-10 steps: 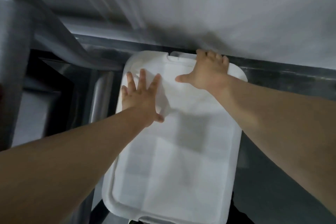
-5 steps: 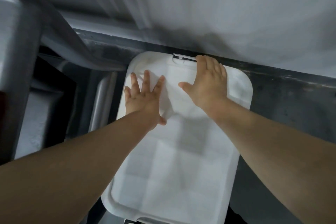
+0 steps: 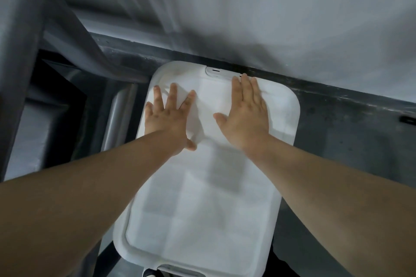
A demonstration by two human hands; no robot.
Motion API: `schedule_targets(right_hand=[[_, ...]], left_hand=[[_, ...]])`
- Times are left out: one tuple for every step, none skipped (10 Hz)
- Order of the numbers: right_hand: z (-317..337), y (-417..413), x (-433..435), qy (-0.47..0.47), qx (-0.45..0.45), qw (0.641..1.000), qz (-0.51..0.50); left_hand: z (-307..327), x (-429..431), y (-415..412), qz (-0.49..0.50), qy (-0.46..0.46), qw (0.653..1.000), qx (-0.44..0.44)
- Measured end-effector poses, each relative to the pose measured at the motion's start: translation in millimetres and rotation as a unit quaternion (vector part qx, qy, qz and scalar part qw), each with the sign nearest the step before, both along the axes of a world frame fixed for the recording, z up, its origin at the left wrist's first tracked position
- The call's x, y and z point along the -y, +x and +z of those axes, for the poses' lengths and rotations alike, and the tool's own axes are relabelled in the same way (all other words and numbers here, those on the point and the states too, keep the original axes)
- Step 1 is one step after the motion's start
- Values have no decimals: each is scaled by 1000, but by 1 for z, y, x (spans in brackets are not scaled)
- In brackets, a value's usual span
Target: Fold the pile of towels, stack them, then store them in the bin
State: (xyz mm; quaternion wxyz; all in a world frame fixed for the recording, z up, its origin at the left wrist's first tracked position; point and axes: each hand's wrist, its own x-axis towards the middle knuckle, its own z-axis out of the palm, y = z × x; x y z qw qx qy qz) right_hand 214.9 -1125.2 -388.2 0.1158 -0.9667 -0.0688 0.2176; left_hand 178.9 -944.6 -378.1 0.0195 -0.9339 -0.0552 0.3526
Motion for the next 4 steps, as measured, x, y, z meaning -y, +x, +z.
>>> schedule_targets(right_hand=[[7, 7, 1, 9, -14, 1000, 0], [25, 13, 6, 13, -65, 998, 9], [54, 15, 19, 18, -93, 995, 15], [100, 11, 30, 16, -103, 994, 19]], left_hand=[[4, -6, -2, -1, -20, 1000, 11], [19, -10, -3, 4, -55, 998, 6], [43, -3, 1, 63, -103, 992, 24], [87, 11, 7, 84, -146, 983, 78]])
